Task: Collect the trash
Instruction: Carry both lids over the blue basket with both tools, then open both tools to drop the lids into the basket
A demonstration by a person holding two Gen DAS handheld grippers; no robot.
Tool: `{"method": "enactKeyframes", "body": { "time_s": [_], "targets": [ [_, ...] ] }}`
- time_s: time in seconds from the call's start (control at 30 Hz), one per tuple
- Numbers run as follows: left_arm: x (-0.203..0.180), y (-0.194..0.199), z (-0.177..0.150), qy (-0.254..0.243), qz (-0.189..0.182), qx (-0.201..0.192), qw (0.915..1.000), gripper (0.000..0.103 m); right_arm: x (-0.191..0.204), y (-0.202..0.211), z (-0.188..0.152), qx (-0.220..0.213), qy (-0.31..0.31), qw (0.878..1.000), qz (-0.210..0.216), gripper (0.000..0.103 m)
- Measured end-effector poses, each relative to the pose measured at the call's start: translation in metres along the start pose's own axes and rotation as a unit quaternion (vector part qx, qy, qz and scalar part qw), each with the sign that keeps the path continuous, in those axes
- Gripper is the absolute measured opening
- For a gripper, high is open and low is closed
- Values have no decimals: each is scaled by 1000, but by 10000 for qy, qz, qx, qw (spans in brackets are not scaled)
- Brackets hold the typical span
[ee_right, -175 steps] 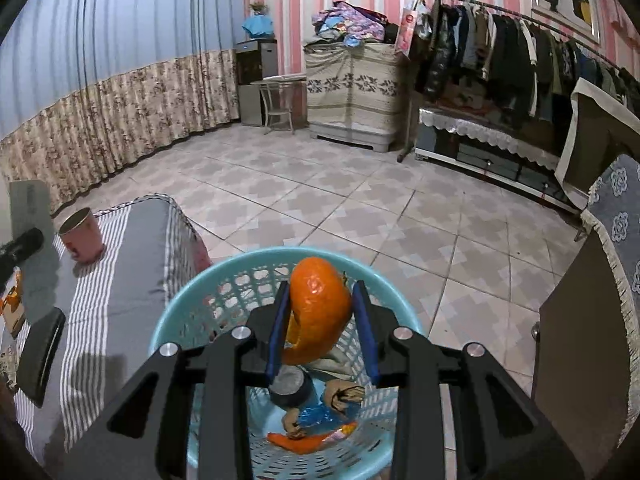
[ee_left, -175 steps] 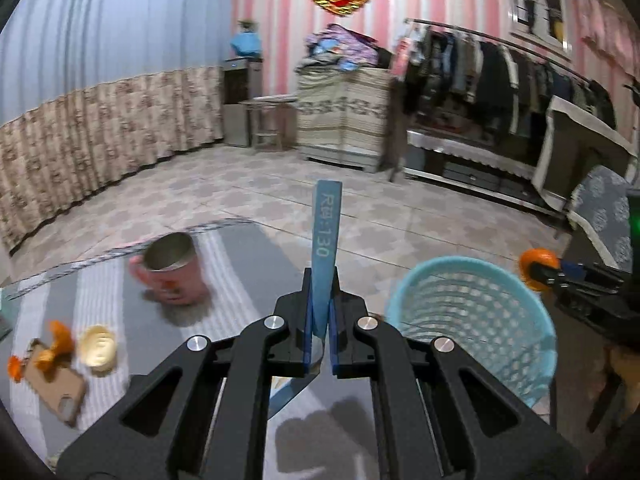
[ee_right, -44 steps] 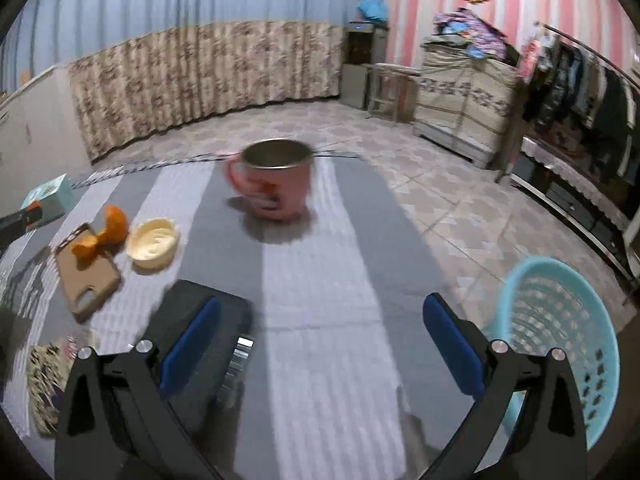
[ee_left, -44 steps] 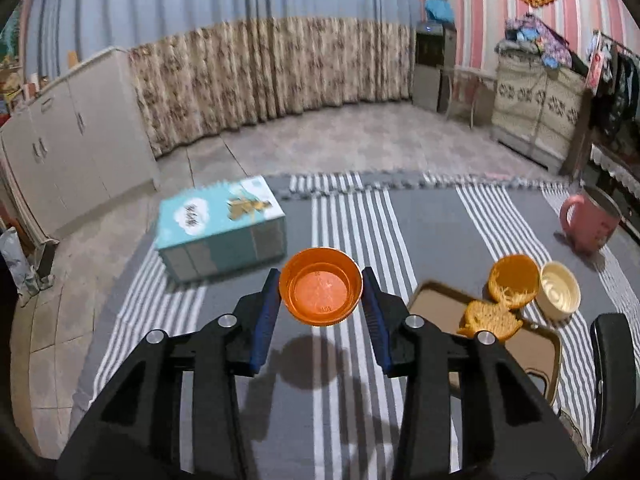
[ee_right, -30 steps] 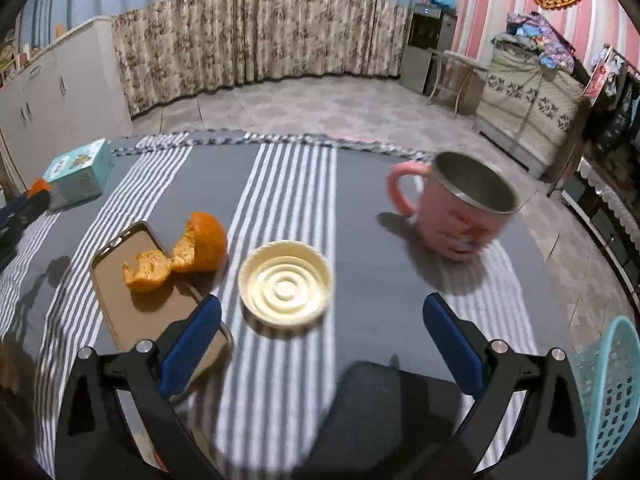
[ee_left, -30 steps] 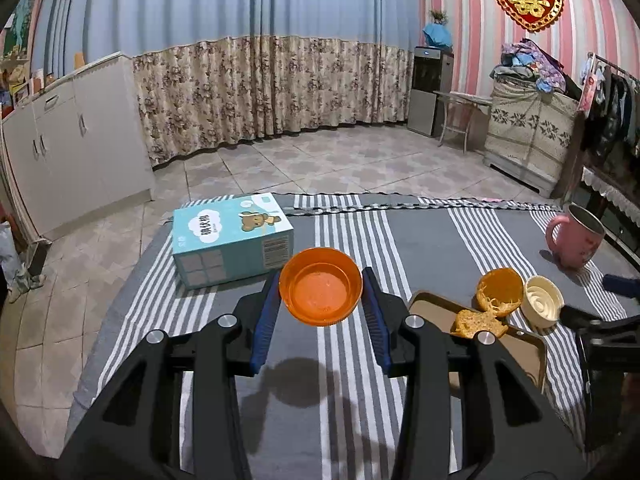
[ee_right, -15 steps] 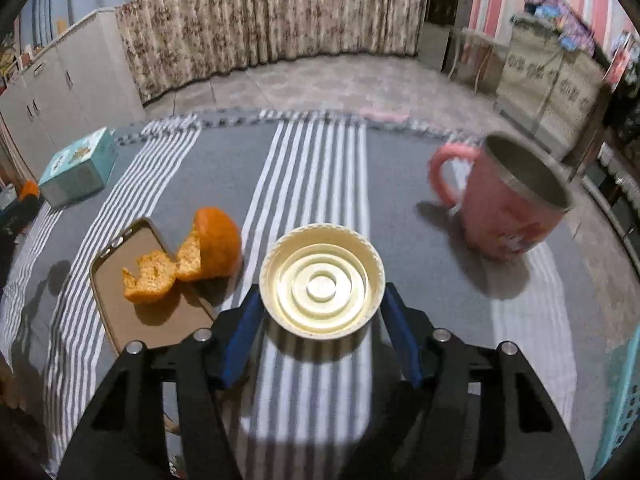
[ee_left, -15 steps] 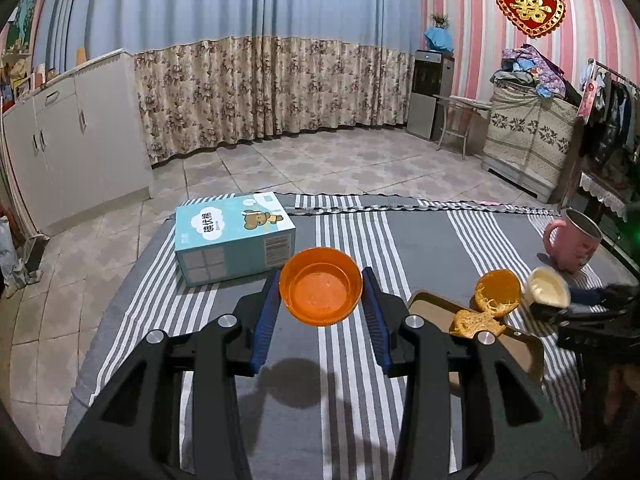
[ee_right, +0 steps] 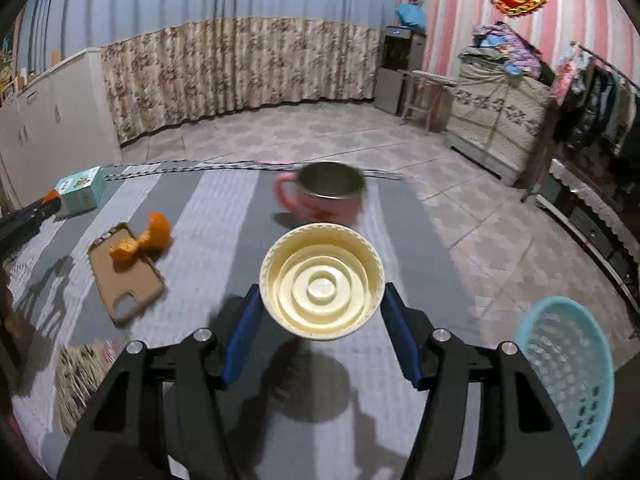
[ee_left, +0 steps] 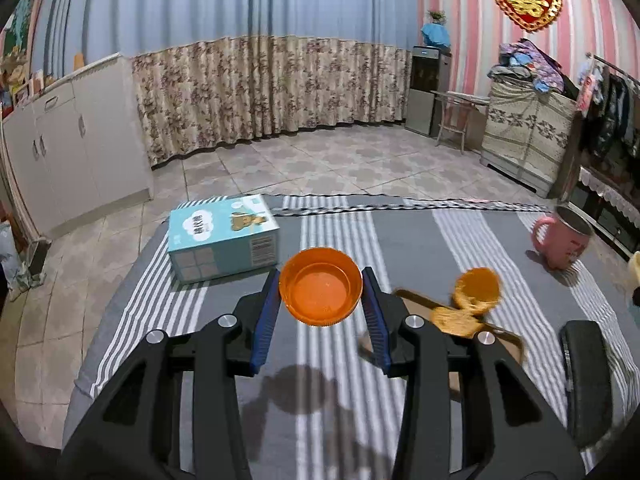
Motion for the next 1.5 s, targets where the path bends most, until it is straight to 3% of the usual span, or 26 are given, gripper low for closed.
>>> {"method": "enactKeyframes", "body": {
  "time_s": [0.2, 0.4, 0.67, 1.1, 1.37, 1.5],
  "targets": [
    [-47, 31, -2, -246, -234, -152, 9993, 39, -74, 36, -38, 65, -212, 9980, -587, 60],
    [-119, 60, -6, -441, -665, -335, 9962, 39, -144, 57, -73, 115, -480, 9918, -1177, 60],
    [-228, 80, -32, -579, -1330, -217, 9892, 39, -227, 62, -107, 119, -1268, 9833, -1297, 60],
    [-417, 102, -127, -1542, -2287, 264, 9609, 39, -275, 54, -146, 217, -1531, 9779, -1409, 60],
    [-487, 99, -173, -1953, -2607, 626, 9434, 39, -298, 55, -168, 227, -1875, 9727, -1350, 60],
    [-502, 99, -181, -2040, -2714, 670, 9382, 40, -306, 54, -178, 273, -2032, 9692, -1367, 60]
  ]
}}
Point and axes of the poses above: each gripper's, at about its wrist camera, not at the fingertips, and y roughly against the way its jaws point, x to its left, z to its top, the point moved 6 cm from there along -y, roughly the way its jaws point, and after that the axes turned 12 degrees about y, right-handed, at the moved point
